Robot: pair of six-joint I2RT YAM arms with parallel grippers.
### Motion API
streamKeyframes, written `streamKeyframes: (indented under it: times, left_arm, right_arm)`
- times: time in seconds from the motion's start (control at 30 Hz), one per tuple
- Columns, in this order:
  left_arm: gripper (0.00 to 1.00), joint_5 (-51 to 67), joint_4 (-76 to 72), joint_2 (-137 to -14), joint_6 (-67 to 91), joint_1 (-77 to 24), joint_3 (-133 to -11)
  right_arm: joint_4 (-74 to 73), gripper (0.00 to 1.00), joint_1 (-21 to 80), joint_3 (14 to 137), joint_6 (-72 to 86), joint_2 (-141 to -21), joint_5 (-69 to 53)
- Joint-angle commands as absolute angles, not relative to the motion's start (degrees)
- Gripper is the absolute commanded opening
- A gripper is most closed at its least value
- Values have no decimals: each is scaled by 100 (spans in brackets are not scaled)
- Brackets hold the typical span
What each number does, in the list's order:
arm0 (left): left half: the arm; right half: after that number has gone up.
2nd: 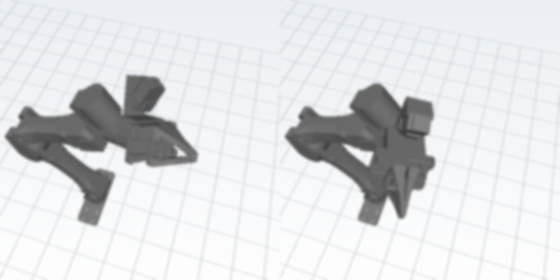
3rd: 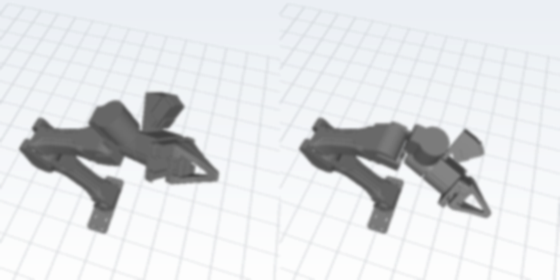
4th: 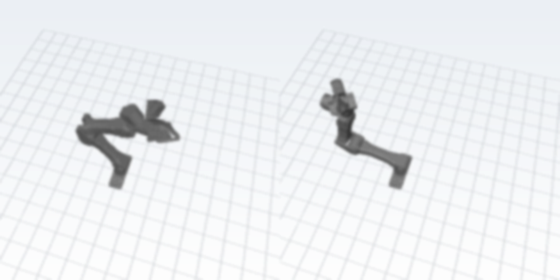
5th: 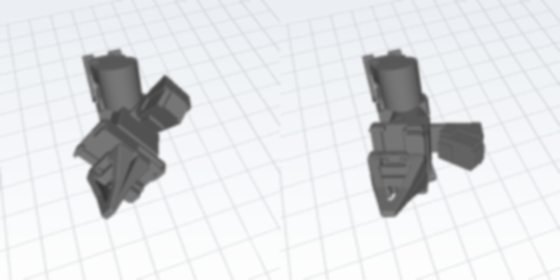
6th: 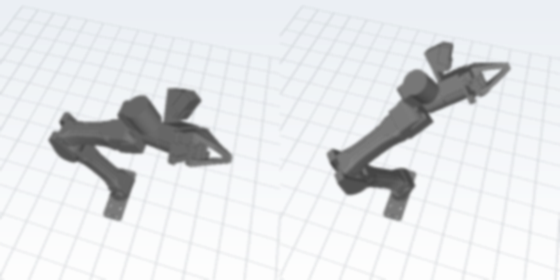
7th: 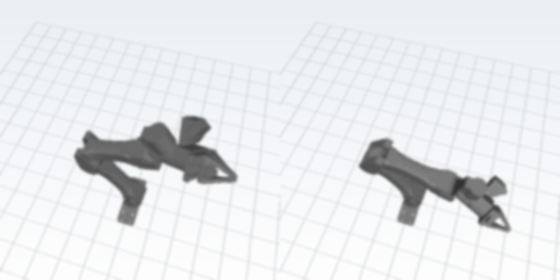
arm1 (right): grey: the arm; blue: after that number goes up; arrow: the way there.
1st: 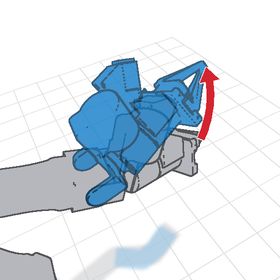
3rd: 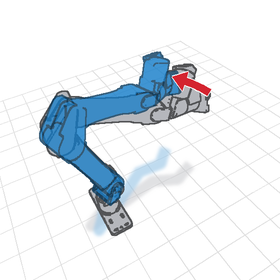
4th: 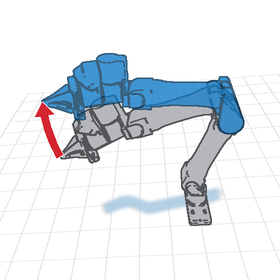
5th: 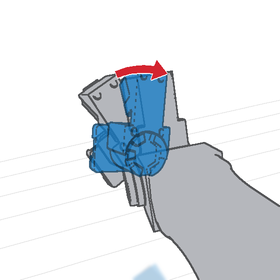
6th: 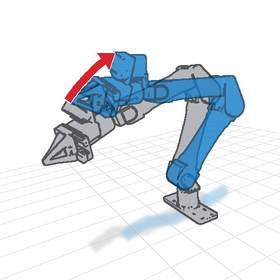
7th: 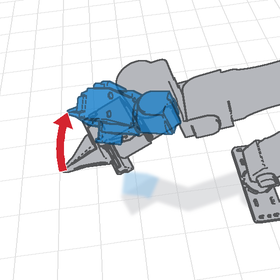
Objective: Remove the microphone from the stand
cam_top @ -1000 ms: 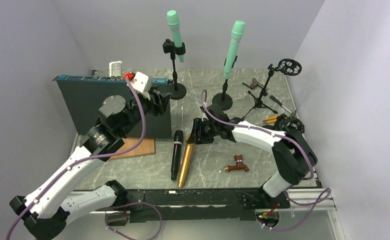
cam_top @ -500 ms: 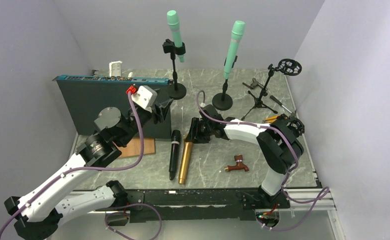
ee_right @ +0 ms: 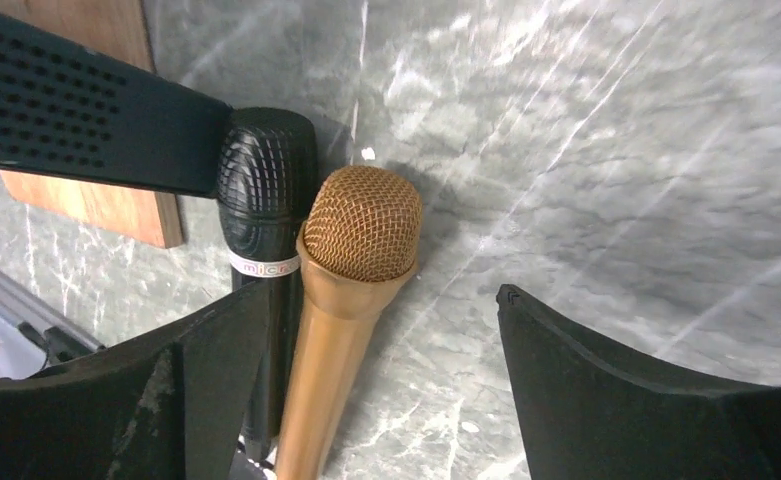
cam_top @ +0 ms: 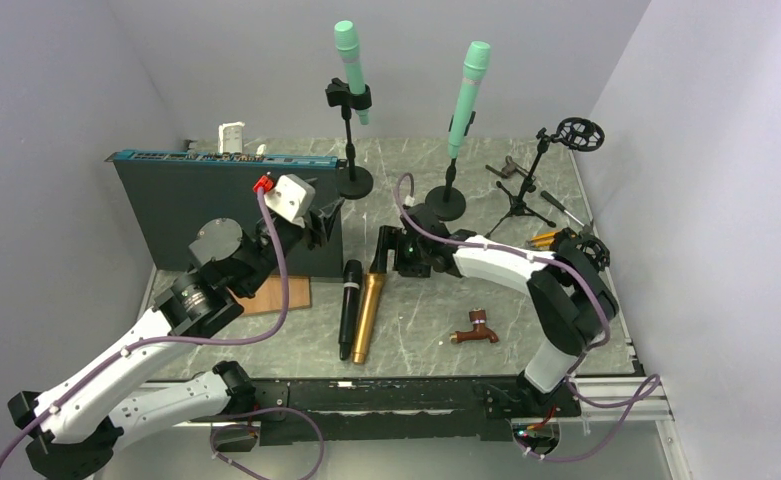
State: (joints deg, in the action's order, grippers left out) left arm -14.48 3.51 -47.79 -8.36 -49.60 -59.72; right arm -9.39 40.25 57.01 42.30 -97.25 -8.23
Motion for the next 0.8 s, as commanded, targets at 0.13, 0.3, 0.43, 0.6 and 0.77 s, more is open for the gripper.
streamKeyframes:
  times: [0.13, 0.3, 0.43, 0.6, 0.77]
  left_arm:
    - [59, -1568, 45, -4814, -960, -5044, -5930]
    - [59, -1548, 45, -4752, -976, -5063, -5889]
    - [59, -1589, -9, -4776, -938, -5078, -6014]
    - [62, -1609, -51, -4738, -929, -5089, -5906]
    - [62, -1624, -44, -4740, -994, -5126, -5914]
  right_arm:
    - [-1861, 88, 3881, 6219, 3291, -8336, 1547]
    - [-2307, 86, 3332, 6292, 3226, -7514, 2961]
    - [-1975, 86, 2662, 6259, 2734, -7107, 3406]
    - [-1733, 86, 1822, 6729, 1948, -7471, 3953]
    - [-1443, 86, 1221, 7241, 1582, -8063, 4050]
